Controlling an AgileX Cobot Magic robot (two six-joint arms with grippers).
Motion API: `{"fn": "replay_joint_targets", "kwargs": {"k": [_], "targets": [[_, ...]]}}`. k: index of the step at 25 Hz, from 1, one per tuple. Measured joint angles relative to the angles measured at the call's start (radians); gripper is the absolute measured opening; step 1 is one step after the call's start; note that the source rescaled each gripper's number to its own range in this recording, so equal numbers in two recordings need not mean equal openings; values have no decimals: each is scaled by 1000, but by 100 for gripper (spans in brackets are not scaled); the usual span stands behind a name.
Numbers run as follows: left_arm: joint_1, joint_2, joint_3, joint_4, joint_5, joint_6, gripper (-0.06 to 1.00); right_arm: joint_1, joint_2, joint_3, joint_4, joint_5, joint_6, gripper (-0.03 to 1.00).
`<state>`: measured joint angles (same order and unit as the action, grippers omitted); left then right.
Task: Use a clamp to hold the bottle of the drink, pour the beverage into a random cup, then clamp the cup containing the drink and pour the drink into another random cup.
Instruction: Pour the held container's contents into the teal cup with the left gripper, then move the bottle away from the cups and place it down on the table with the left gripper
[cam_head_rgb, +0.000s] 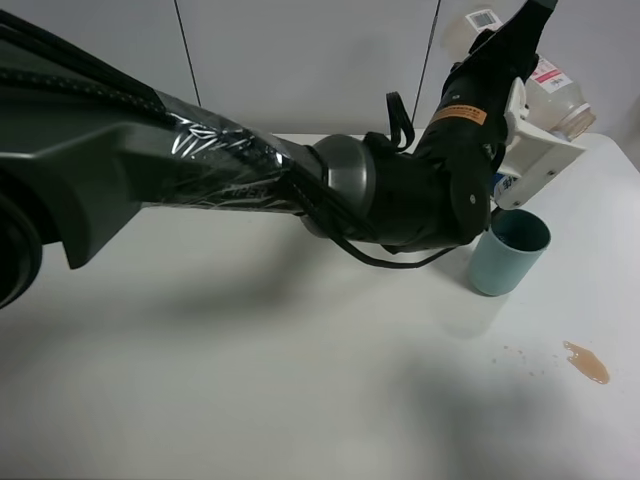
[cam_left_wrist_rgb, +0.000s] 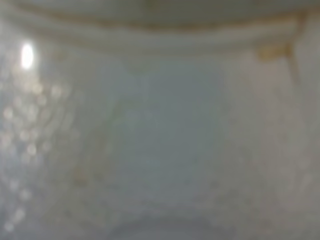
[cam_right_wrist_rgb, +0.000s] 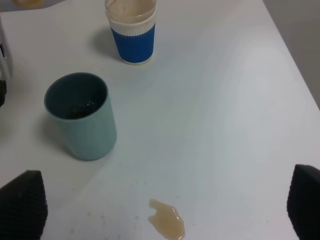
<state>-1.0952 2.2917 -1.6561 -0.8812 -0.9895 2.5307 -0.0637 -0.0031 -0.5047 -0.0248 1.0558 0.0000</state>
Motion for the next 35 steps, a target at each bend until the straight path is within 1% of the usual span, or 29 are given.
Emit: {"fn": "replay_joint_targets", "kwargs": {"k": [2,5,7,9,11,13,15,18,21,24,28,32,35], "targets": [[0,-19,0,-52,34,-40,5,0,0,0,0,0,0,85],[0,-67,0,-163,127,-91,5,0,0,0,0,0,0,85],[0,-106,2,-211,174,-123,5,0,0,0,0,0,0,85],[0,-144,24,-230,209,-164,5,0,0,0,0,0,0,85],[3,-188,65,-230,232,-215,5,0,0,0,0,0,0,85],[15,-234,130,-212,254,-305,5,0,0,0,0,0,0,85],[32,-292,204,-167,277,-420,5,0,0,0,0,0,0,85],[75,-388,324,-72,295,-665,5,0,0,0,0,0,0,85],[121,-489,451,35,312,-963,5,0,0,0,0,0,0,85],[173,-584,568,151,343,-1241,5,0,0,0,0,0,0,85],[251,-694,720,302,381,-1582,5,0,0,0,0,0,0,85],[340,-779,851,466,392,-1891,5,0,0,0,0,0,0,85],[407,-815,947,580,394,-2090,5,0,0,0,0,0,0,85]]}}
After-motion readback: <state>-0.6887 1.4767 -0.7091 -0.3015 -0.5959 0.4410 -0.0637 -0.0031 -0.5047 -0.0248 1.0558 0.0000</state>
